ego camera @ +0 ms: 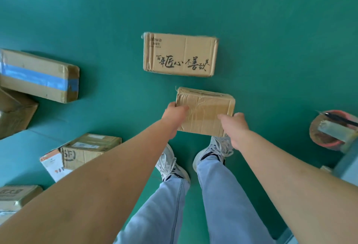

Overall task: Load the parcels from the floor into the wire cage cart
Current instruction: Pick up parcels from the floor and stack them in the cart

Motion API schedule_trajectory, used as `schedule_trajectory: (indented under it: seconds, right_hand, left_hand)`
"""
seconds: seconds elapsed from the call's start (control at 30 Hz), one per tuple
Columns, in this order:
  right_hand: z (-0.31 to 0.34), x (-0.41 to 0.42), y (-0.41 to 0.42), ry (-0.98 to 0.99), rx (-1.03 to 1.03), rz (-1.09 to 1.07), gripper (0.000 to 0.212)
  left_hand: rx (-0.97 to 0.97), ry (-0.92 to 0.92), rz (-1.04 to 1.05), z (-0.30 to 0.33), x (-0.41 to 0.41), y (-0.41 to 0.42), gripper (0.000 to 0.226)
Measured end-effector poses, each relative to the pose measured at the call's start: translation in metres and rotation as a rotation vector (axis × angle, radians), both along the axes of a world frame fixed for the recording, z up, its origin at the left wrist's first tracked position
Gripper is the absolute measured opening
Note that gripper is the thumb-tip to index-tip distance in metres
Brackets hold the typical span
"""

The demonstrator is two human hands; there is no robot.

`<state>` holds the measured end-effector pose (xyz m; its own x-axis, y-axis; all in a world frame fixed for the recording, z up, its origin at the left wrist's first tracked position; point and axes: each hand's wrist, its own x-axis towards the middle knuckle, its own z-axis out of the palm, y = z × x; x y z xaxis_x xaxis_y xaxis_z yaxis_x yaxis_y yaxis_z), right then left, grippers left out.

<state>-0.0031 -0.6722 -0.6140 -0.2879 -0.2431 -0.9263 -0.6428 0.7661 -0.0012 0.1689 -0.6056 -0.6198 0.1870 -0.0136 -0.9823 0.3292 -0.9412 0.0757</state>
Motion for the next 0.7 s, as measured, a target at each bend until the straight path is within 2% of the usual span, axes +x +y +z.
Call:
schedule_trajectory:
  seconds: [0.1,0.2,0.27,0.33,0.5,0.63,0.7]
  right_hand:
    - [0.064,-0.003,-0.008,-0.034,-0.07,-0.078,0.043]
    - [0.147,-0.008,-0.018,-0.09,-0.126,-0.167,0.057]
    - [0.207,-0.014,-0.024,-0.134,-0.135,-0.235,0.065]
    - [0.269,-0.024,-0.028,-0.175,-0.153,-0.309,0.071]
    - [0.399,-0.055,-0.023,-0.267,-0.227,-0.443,0.077]
    - [0.495,-0.087,0.001,-0.24,-0.341,-0.549,0.084]
    - [0.538,-0.106,0.017,-0.225,-0.402,-0.613,0.081]
  left_hand:
    - [0.001,0.011,0.001,0.065,0.003,-0.016,0.064]
    - [-0.009,-0.027,-0.061,0.139,0.007,-0.033,0.042]
    - [-0.014,-0.049,-0.117,0.194,0.011,-0.043,0.037]
    - [-0.059,-0.034,-0.144,0.254,0.013,-0.054,0.044]
    - [-0.246,0.084,-0.214,0.391,0.0,-0.073,0.076]
    - [-0.314,0.226,-0.411,0.484,-0.022,-0.071,0.066]
    - [-0.354,0.243,-0.513,0.524,-0.035,-0.065,0.075]
